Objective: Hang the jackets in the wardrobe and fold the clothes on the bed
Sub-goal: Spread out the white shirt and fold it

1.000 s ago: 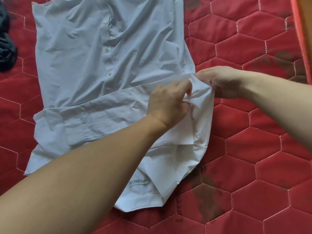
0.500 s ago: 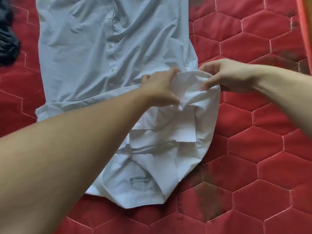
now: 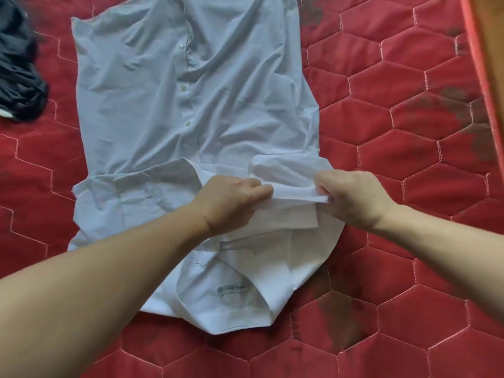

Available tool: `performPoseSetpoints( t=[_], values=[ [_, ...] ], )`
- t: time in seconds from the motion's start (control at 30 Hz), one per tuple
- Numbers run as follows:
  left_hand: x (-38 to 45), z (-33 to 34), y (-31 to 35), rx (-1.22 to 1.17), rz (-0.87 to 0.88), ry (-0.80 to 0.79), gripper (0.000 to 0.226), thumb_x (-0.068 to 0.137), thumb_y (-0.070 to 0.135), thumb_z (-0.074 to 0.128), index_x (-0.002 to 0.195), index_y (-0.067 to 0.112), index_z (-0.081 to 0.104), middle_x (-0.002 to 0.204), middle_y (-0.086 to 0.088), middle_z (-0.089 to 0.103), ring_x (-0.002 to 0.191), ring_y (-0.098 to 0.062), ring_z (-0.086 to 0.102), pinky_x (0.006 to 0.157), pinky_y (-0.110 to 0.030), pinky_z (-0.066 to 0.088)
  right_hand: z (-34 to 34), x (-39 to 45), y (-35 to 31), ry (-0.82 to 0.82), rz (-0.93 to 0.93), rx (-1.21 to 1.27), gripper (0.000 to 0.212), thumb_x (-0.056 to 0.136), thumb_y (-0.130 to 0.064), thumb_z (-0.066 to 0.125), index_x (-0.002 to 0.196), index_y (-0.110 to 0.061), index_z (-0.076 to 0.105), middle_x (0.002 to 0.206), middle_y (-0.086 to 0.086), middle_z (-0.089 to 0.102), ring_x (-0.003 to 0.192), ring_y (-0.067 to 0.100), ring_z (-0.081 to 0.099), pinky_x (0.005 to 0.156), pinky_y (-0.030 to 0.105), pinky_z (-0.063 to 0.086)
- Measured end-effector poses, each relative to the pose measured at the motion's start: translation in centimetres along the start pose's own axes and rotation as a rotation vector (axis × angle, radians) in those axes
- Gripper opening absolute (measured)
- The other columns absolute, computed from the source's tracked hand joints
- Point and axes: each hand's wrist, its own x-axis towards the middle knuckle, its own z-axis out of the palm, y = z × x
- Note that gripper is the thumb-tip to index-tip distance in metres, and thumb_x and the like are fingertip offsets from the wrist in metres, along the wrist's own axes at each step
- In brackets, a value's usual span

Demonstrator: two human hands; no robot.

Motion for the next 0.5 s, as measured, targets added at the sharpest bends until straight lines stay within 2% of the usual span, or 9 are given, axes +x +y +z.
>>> performPoseSetpoints(
  t=[0.07,0.1,0.17,0.23,0.27,0.33,0.4,0.47,0.5],
  values=[
    [-0.3,0.8,0.1,-0.011,0.010,-0.085,0.017,0.069,0.000,0.067,0.084,0.008,0.064,0.069,-0.010,0.061,0.047,-0.032,0.057,0.037,-0.028,0.036,0.4,-0.2,0.1,0.073,0.038,-0.016,0.012,0.071,-0.013,0.041,0.065,-0.009,0.050,0.059,0.010,0.055,0.042,0.036,0.050,0.039,0.032,0.034],
    [-0.4,1.2,0.2,-0.001,0.001,-0.162,0.023,0.073,0.001,0.065,0.093,0.011,0.062,0.077,-0.009,0.061,0.055,-0.033,0.060,0.040,-0.030,0.035,0.8,-0.3,0.2,0.057,0.057,-0.048,0.012,0.073,-0.012,0.040,0.068,-0.010,0.051,0.063,0.010,0.057,0.045,0.038,0.052,0.041,0.033,0.035],
    [-1.0,2.0,0.3,0.023,-0.057,-0.353,0.031,0.084,0.013,0.055,0.114,0.021,0.053,0.099,-0.004,0.058,0.078,-0.032,0.062,0.050,-0.034,0.035,1.6,-0.9,0.2,-0.167,0.155,-0.156,0.004,0.082,-0.014,0.048,0.086,-0.016,0.048,0.083,0.007,0.062,0.063,0.038,0.061,0.049,0.036,0.038],
    [-2.0,2.4,0.1,-0.046,-0.104,-0.491,0.038,0.088,0.033,0.056,0.124,0.030,0.044,0.113,0.003,0.053,0.093,-0.024,0.058,0.061,-0.034,0.043,1.7,-1.7,0.1,-0.425,0.215,-0.268,0.022,0.086,-0.032,0.053,0.097,-0.021,0.038,0.101,0.001,0.059,0.083,0.035,0.064,0.057,0.036,0.038],
    [-2.5,2.5,0.1,-0.141,-0.144,-0.507,0.041,0.087,0.041,0.059,0.124,0.032,0.044,0.114,0.006,0.053,0.095,-0.020,0.057,0.067,-0.033,0.046,1.6,-1.9,-0.2,-0.485,0.211,-0.281,0.029,0.085,-0.043,0.051,0.098,-0.021,0.037,0.104,0.000,0.058,0.085,0.034,0.064,0.059,0.036,0.038],
    [-3.3,1.9,0.2,-0.418,-0.279,-0.383,0.037,0.085,0.044,0.064,0.118,0.029,0.053,0.104,0.008,0.058,0.089,-0.015,0.058,0.075,-0.034,0.050,0.4,-1.0,-0.9,-0.528,0.223,-0.238,0.043,0.078,-0.064,0.046,0.089,-0.023,0.042,0.094,-0.003,0.061,0.075,0.027,0.060,0.058,0.034,0.039],
    [-3.6,1.1,-0.3,-0.576,-0.456,-0.120,0.023,0.085,0.033,0.066,0.106,0.026,0.061,0.087,0.012,0.059,0.076,-0.013,0.060,0.072,-0.035,0.052,-1.5,1.1,-1.5,-0.701,0.299,-0.143,0.061,0.068,-0.083,0.042,0.073,-0.023,0.052,0.072,-0.008,0.060,0.061,0.016,0.053,0.054,0.030,0.039],
    [-3.4,0.4,-1.8,-0.458,-0.581,0.064,0.022,0.082,0.019,0.064,0.103,0.026,0.064,0.084,0.013,0.060,0.076,-0.018,0.062,0.073,-0.035,0.051,-3.0,3.5,-2.0,-0.915,0.338,-0.036,0.067,0.065,-0.083,0.048,0.066,-0.017,0.059,0.057,-0.010,0.056,0.054,0.012,0.051,0.051,0.028,0.038],
    [-3.4,0.1,-3.2,-0.345,-0.608,0.061,0.031,0.078,0.016,0.062,0.107,0.027,0.064,0.093,0.010,0.063,0.087,-0.022,0.062,0.079,-0.035,0.049,-3.4,4.7,-2.3,-0.918,0.320,-0.033,0.065,0.067,-0.080,0.050,0.065,-0.015,0.061,0.055,-0.010,0.057,0.055,0.013,0.053,0.051,0.027,0.039]
  ],
)
